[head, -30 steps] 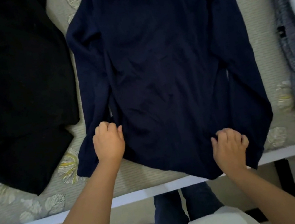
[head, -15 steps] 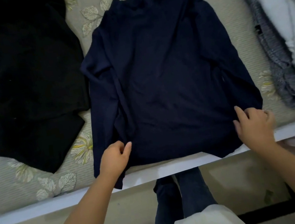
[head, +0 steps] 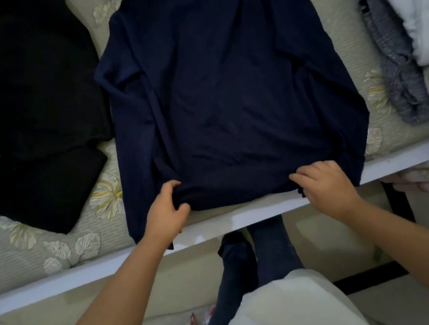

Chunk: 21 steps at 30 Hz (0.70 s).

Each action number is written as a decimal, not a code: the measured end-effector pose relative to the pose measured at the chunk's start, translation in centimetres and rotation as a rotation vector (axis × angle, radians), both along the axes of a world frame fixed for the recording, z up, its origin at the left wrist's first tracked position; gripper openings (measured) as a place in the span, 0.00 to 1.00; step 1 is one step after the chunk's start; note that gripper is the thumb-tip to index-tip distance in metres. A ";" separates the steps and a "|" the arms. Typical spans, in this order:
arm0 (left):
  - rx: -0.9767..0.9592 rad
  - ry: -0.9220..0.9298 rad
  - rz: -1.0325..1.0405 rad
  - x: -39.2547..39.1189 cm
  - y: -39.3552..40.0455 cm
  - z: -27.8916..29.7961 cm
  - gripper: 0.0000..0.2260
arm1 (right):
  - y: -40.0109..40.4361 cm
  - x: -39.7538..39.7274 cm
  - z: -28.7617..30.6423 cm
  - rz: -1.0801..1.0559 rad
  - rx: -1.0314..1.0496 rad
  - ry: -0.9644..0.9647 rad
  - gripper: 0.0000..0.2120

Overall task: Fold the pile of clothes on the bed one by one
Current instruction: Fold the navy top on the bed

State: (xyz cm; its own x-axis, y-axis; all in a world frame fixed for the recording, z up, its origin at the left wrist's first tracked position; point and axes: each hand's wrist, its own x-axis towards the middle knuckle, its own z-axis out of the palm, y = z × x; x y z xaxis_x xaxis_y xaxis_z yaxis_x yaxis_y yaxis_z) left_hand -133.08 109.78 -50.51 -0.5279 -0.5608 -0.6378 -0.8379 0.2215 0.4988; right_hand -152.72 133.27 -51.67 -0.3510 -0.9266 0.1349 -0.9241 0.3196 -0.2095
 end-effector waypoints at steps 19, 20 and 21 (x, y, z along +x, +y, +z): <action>-0.469 -0.274 -0.571 -1.6 2.8 0.0 0.20 | 0.7 -2.0 0.6 -0.142 0.255 -0.235 0.12; -0.480 -0.269 -0.584 -1.7 2.5 -0.5 0.23 | -0.1 -2.8 0.7 -0.166 0.223 -0.201 0.13; -0.466 -0.299 -0.602 -1.9 2.1 -0.9 0.25 | -0.8 -3.6 0.7 -0.203 0.204 -0.174 0.12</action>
